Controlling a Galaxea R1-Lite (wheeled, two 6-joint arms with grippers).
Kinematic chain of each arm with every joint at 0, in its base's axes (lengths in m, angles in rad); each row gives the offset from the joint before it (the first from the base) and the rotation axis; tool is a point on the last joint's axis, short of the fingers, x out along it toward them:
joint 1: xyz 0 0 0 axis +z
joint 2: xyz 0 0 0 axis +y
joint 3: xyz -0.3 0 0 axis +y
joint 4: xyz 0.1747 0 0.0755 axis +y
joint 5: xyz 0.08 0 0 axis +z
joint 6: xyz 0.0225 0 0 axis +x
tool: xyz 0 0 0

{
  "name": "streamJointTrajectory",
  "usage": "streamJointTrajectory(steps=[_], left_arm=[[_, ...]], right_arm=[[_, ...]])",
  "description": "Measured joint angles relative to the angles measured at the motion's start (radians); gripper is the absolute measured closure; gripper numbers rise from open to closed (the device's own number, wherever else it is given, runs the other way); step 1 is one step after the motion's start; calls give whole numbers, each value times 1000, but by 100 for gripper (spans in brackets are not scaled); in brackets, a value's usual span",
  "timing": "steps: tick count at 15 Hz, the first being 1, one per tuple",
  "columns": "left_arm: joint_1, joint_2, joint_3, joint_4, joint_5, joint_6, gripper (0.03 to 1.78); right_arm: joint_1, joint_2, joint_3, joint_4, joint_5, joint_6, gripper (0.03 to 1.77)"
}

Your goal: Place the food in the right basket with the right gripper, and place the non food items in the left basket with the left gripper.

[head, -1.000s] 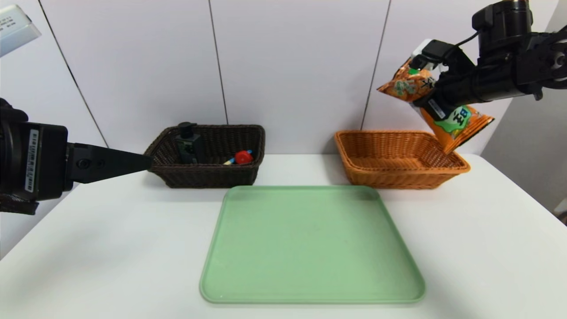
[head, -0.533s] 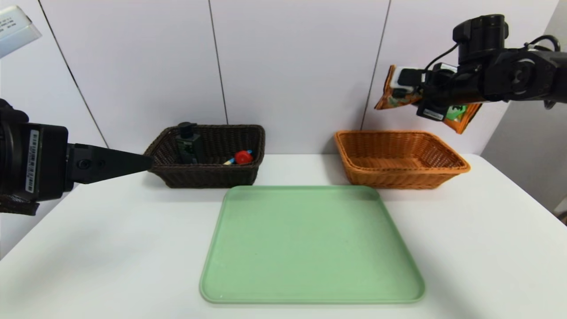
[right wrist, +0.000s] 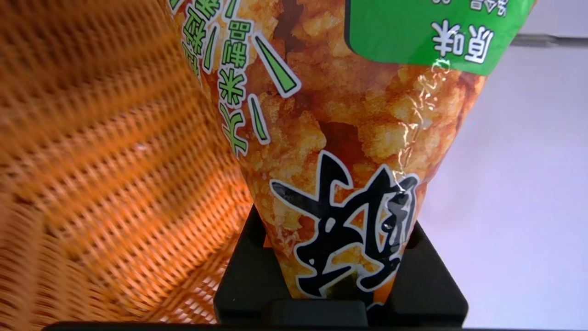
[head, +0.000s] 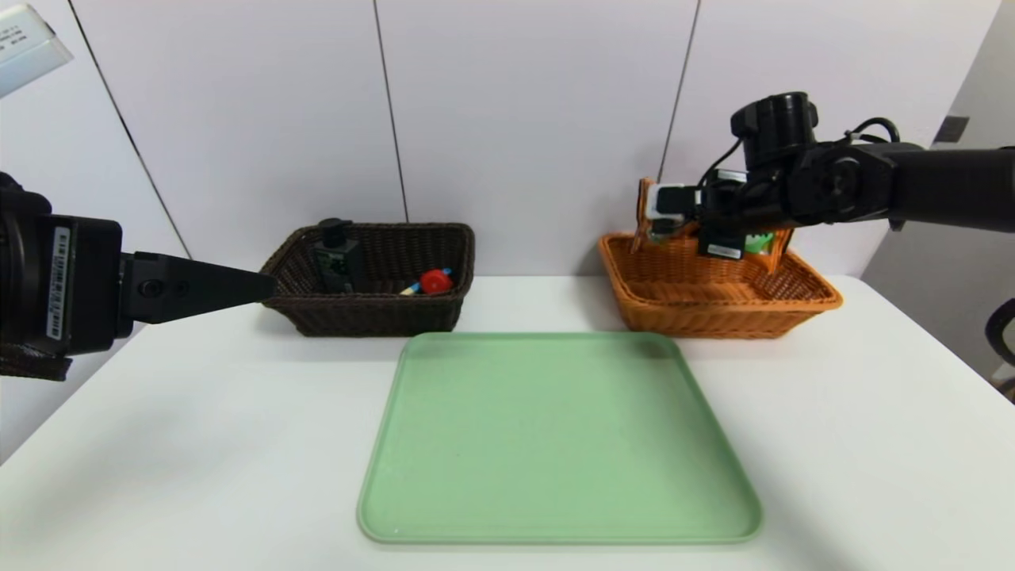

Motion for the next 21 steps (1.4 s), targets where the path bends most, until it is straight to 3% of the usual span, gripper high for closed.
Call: streamJointTrajectory(steps=[5, 6, 9, 13, 18, 21], left_arm=[[0, 1, 0, -1, 0, 0, 12], [0, 1, 0, -1, 0, 0, 12], [0, 2, 0, -1, 0, 0, 12], [0, 2, -1, -1, 0, 0, 12], [1, 3, -3, -27, 3, 0, 12], [4, 9, -3, -44, 4, -3, 12]], right_arm=[[6, 9, 28, 7, 2, 1, 138], [6, 10, 29, 7, 2, 2, 132], [6, 13, 37, 7, 1, 5, 92], [7, 9, 53, 7, 1, 16, 59], [-3, -54, 37, 52, 2, 92, 36], [-16, -128, 32, 94, 3, 188, 27]])
